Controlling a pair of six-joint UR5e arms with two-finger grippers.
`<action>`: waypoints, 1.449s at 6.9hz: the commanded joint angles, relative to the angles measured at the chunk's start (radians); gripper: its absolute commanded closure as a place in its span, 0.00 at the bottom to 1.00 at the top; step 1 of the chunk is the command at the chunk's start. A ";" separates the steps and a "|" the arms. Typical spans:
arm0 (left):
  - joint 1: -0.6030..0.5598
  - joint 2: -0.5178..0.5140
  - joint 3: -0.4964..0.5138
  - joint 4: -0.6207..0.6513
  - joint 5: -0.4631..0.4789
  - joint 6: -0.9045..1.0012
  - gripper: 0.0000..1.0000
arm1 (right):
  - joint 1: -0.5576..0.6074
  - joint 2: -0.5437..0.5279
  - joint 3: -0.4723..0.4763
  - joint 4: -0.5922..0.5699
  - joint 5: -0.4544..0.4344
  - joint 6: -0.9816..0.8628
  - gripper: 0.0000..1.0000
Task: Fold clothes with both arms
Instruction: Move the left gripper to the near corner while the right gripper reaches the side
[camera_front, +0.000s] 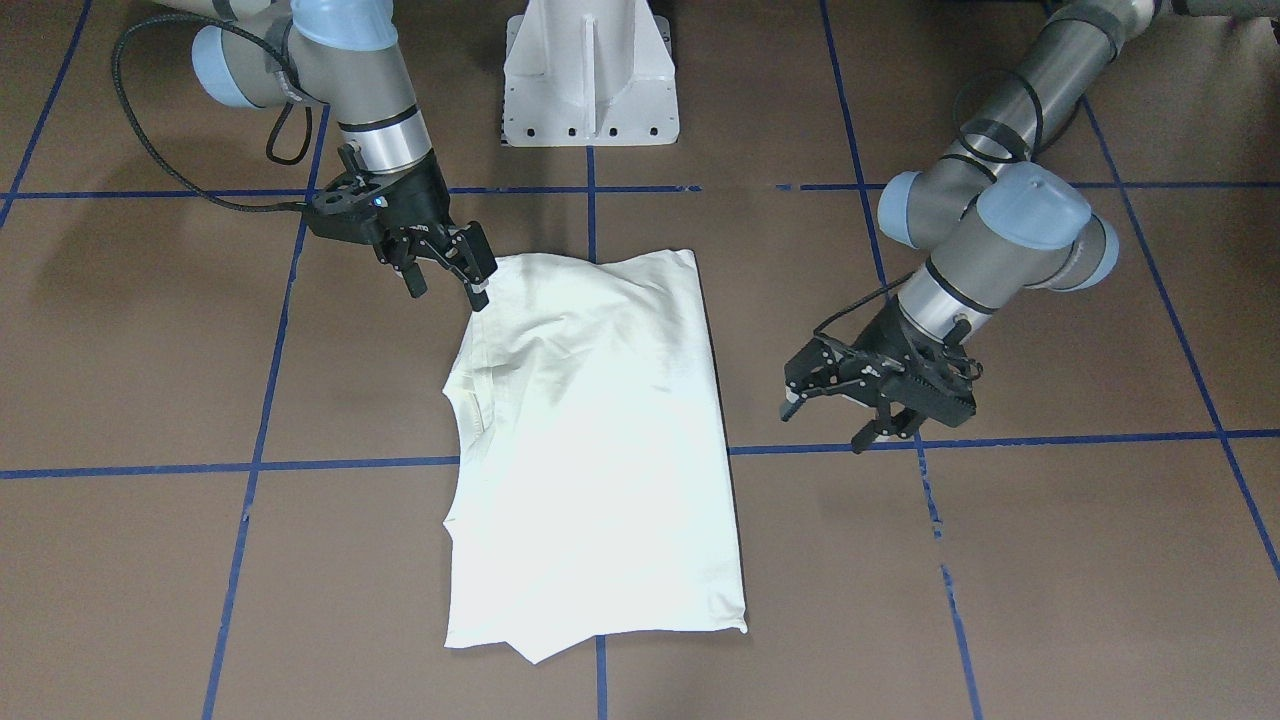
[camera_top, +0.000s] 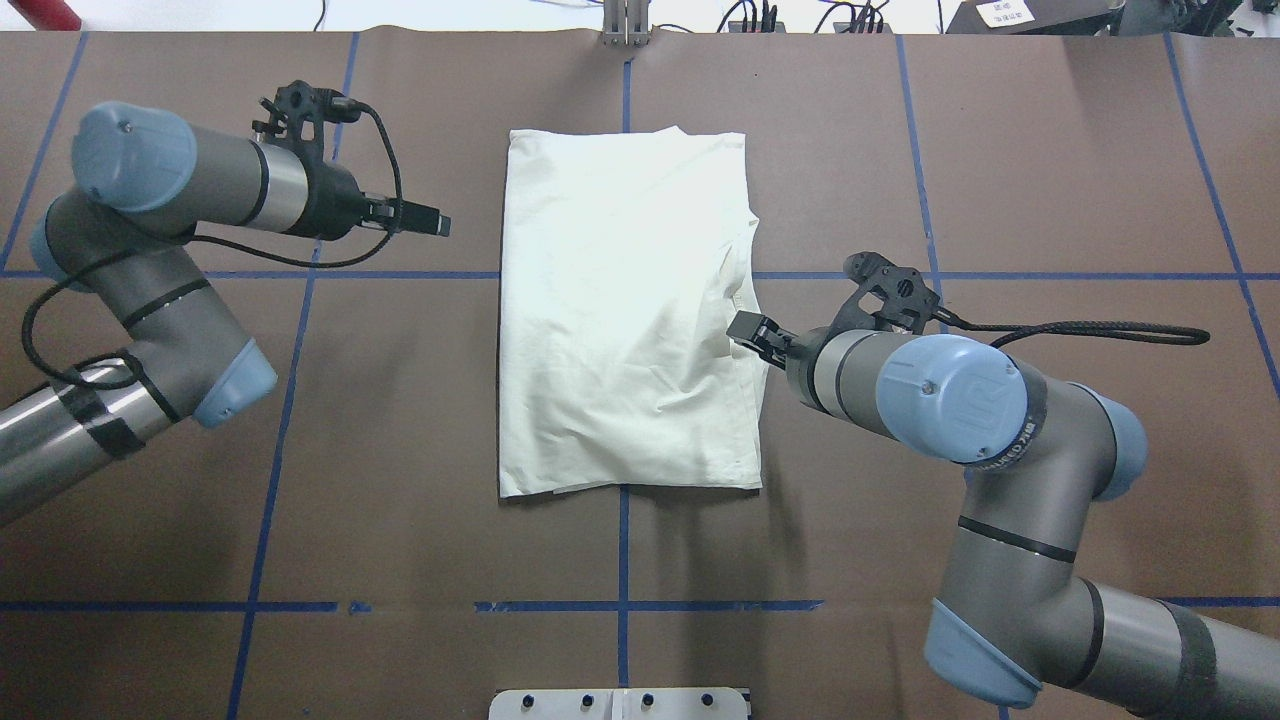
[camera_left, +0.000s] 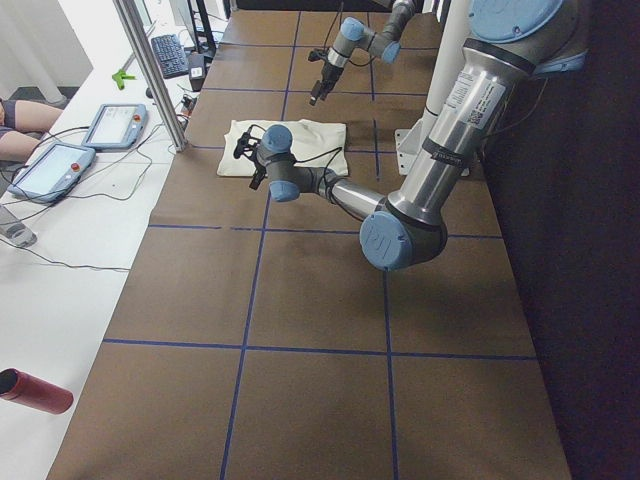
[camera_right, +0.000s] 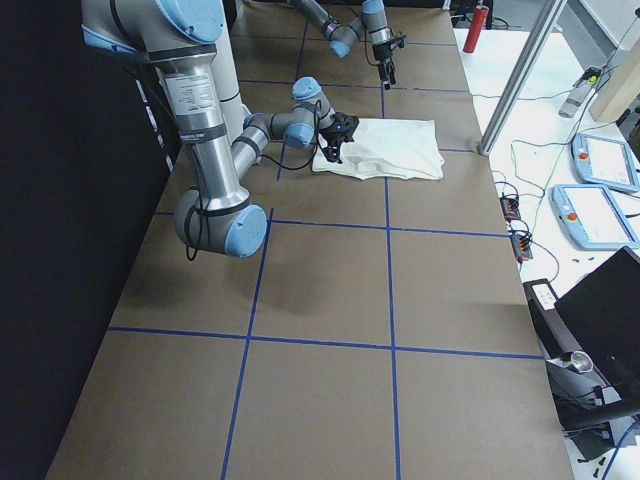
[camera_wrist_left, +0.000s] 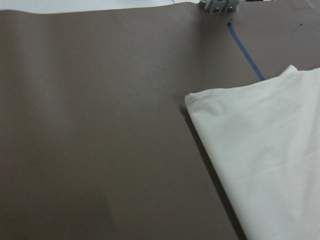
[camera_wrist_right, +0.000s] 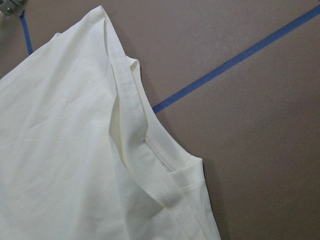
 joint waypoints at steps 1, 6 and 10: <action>0.100 0.100 -0.184 0.002 0.033 -0.147 0.00 | -0.004 -0.055 0.025 0.091 -0.006 0.029 0.00; 0.444 0.191 -0.314 0.021 0.377 -0.678 0.41 | -0.004 -0.064 0.024 0.091 -0.014 0.036 0.00; 0.473 0.185 -0.311 0.120 0.394 -0.684 0.41 | -0.004 -0.064 0.022 0.091 -0.014 0.034 0.00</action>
